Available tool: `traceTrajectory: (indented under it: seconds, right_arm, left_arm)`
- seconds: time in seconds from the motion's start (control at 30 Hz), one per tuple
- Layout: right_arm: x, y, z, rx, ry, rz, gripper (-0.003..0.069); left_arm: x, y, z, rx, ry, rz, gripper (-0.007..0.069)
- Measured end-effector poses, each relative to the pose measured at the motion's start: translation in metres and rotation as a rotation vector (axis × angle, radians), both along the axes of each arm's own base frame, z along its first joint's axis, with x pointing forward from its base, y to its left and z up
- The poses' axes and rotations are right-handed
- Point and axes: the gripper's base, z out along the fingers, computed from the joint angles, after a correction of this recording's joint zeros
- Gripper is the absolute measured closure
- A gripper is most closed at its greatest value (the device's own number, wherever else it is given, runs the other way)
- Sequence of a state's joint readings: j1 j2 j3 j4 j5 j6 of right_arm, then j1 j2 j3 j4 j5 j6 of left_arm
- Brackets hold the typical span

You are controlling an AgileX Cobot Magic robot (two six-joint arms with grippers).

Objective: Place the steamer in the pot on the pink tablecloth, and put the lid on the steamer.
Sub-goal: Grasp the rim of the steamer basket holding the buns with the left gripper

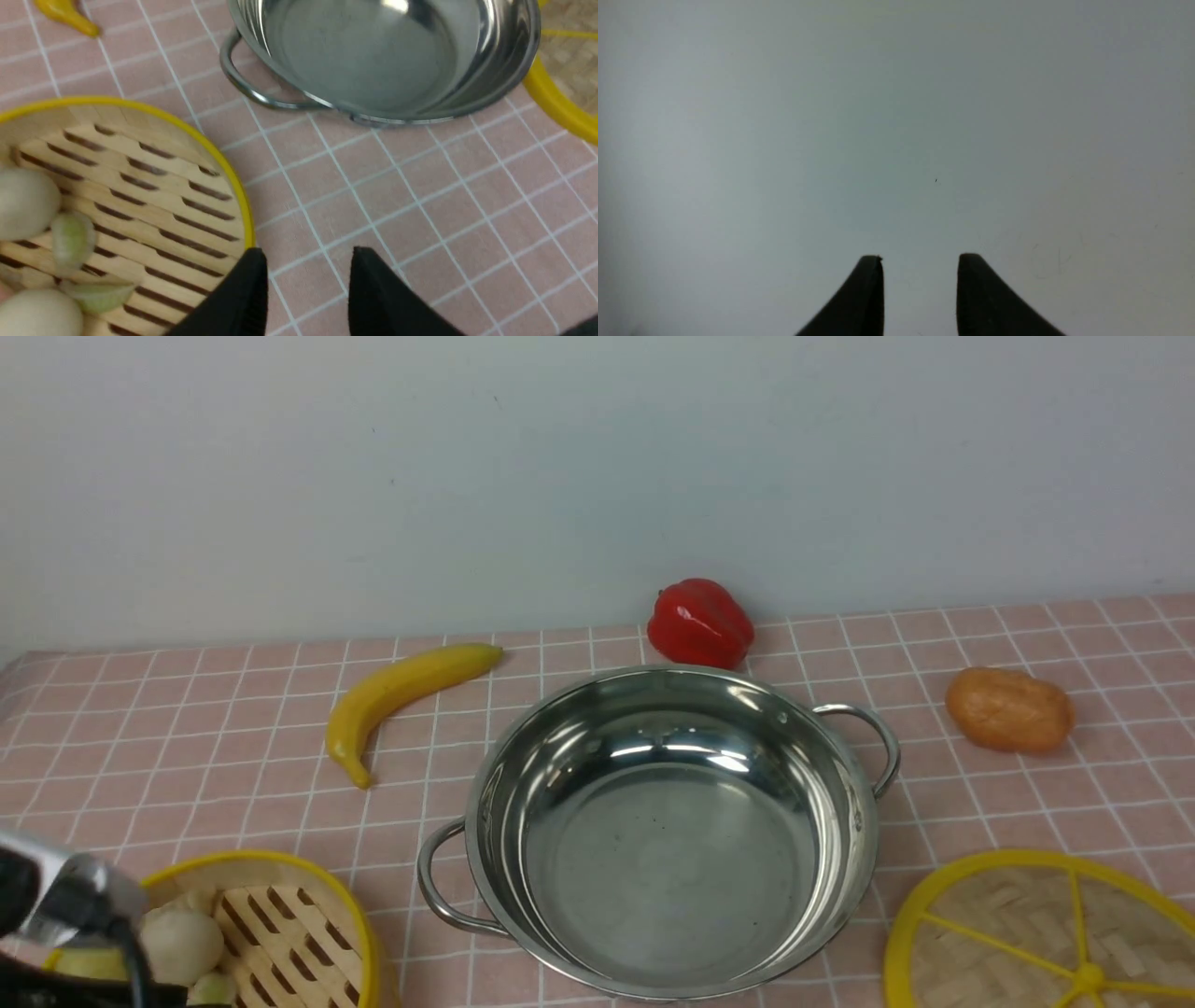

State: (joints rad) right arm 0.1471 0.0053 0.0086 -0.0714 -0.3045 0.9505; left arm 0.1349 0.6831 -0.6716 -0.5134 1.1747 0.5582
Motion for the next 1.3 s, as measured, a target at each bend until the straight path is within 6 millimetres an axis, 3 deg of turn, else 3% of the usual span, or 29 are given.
traceTrajectory:
  seconds: [0.2, 0.37, 0.5, 0.7, 0.83, 1.07, 1.3]
  right_arm:
    - [-0.002, 0.01, -0.001, -0.111, -0.02, 0.069, 0.0417]
    - [-0.004, 0.019, -0.005, -0.305, -0.03, 0.101, 0.0417]
    - [-0.004, 0.021, -0.007, -0.345, -0.027, 0.111, 0.0417]
    - [0.002, 0.022, -0.01, -0.355, 0.023, 0.122, 0.0417]
    - [0.008, 0.024, -0.013, -0.364, 0.079, 0.132, 0.0417]
    - [0.015, 0.028, -0.015, -0.402, 0.105, 0.159, 0.0417]
    - [0.015, 0.032, -0.012, -0.478, 0.032, 0.176, 0.0417]
  left_arm:
    - [0.044, 0.007, -0.012, -0.03, 0.2, 0.027, 0.0382]
    - [0.083, 0.012, -0.034, -0.046, 0.398, 0.02, 0.0382]
    - [0.09, 0.011, -0.045, -0.026, 0.452, -0.01, 0.0382]
    - [0.083, -0.019, -0.054, 0.199, 0.486, -0.215, 0.0382]
    - [0.089, -0.027, -0.058, 0.314, 0.438, -0.148, 0.0382]
    - [0.099, -0.046, -0.081, 0.32, 0.518, -0.146, 0.0378]
    - [0.113, -0.052, -0.102, 0.356, 0.536, -0.095, 0.027]
